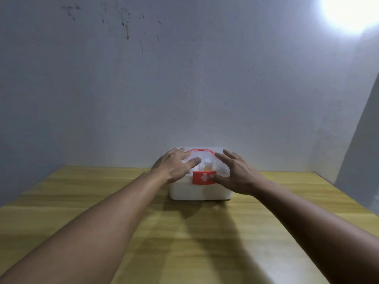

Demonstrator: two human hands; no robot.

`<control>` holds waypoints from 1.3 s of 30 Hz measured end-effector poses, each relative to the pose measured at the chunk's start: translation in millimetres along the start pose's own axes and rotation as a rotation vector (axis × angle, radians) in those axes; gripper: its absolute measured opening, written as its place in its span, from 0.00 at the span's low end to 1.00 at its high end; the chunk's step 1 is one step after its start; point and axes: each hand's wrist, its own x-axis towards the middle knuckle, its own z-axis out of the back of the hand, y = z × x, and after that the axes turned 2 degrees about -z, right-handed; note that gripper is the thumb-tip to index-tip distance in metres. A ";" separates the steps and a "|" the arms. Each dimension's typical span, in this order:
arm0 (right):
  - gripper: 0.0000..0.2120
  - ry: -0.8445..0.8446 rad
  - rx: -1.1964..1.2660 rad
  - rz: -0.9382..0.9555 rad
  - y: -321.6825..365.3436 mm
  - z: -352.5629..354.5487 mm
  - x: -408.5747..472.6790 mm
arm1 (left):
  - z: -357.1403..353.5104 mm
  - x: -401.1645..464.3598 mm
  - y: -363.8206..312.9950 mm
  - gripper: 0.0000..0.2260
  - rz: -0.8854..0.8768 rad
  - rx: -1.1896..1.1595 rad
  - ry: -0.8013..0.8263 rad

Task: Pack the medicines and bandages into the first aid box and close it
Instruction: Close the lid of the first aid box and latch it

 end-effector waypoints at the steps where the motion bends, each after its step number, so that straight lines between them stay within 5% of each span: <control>1: 0.42 -0.010 0.000 0.005 1.6 1.2 -3.7 | 1.4 -3.1 -1.4 0.33 0.000 0.022 -0.001; 11: 0.47 -0.037 -0.159 0.036 11.4 7.9 -39.4 | 0.9 -39.0 -10.2 0.49 -0.053 0.233 -0.005; 39: 0.46 -0.017 -0.154 -0.007 13.4 5.2 -15.7 | -5.7 -9.2 2.6 0.50 -0.039 0.139 -0.003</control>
